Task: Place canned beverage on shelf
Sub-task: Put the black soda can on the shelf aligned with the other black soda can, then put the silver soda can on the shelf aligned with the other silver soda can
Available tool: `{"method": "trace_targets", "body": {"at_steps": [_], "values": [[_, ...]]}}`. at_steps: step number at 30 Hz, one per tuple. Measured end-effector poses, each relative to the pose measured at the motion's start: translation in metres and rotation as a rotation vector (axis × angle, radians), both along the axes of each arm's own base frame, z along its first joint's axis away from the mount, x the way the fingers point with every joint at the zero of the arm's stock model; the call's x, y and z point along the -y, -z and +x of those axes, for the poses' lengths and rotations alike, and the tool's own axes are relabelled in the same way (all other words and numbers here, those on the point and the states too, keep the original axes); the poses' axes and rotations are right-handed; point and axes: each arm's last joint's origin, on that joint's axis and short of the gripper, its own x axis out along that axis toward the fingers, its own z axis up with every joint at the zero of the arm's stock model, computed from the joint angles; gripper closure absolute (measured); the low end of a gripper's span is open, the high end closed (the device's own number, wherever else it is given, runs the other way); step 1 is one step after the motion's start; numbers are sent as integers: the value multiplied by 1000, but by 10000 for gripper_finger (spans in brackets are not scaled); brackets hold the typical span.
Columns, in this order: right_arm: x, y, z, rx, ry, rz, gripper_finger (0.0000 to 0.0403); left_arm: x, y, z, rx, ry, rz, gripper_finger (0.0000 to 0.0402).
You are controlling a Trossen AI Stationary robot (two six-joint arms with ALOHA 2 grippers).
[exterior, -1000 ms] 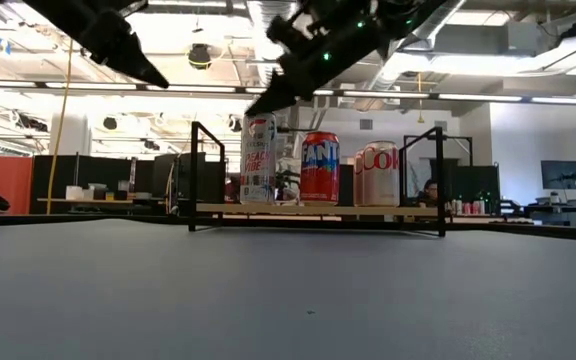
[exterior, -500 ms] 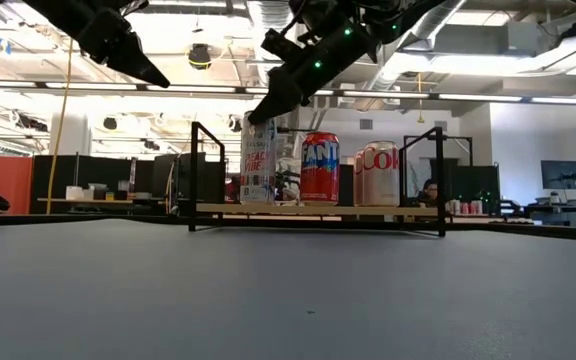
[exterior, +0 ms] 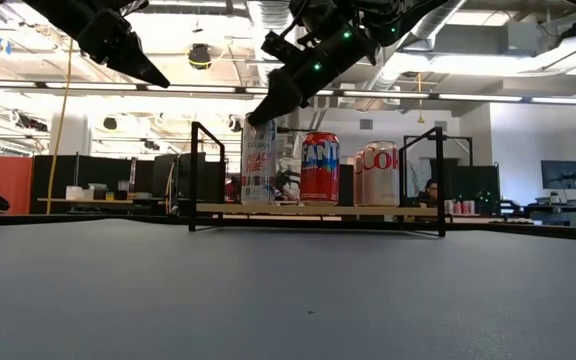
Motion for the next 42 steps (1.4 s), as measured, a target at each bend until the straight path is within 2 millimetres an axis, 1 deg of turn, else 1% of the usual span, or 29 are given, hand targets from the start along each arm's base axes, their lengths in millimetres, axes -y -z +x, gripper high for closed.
{"method": "trace_targets", "body": {"at_steps": [4, 8, 12, 17, 21, 24, 26, 28, 31, 35, 38, 42], "values": [[-10, 0, 2, 20, -89, 90, 403, 0, 0, 0, 0, 2, -1, 400], [-33, -9, -3, 6, -156, 190, 403, 2, 0, 1, 7, 50, -34, 400], [-69, -26, -16, -39, -205, 245, 403, 6, 1, 2, 35, 158, -146, 400], [-125, -45, -36, -85, -306, 298, 403, 22, 3, 3, 28, 462, -352, 400], [-163, -51, -45, -87, -329, 273, 403, 44, 2, 1, 7, 663, -488, 400], [-184, -49, -48, -91, -322, 245, 403, 65, -1, -3, -18, 779, -558, 400], [-194, -45, -47, -89, -311, 232, 403, 79, -6, -7, -20, 819, -595, 400], [-203, -38, -44, -95, -303, 236, 403, 93, -11, -13, -25, 846, -630, 400], [-209, -29, -38, -98, -291, 264, 403, 113, -15, -21, -27, 874, -657, 400], [-218, -13, -30, -111, -270, 310, 403, 143, -10, -32, -62, 887, -645, 400], [-226, -4, -25, -104, -267, 338, 403, 170, -5, -41, -98, 964, -668, 400], [-239, 5, -20, -78, -266, 387, 403, 204, -6, -54, -100, 1051, -650, 400]]}}
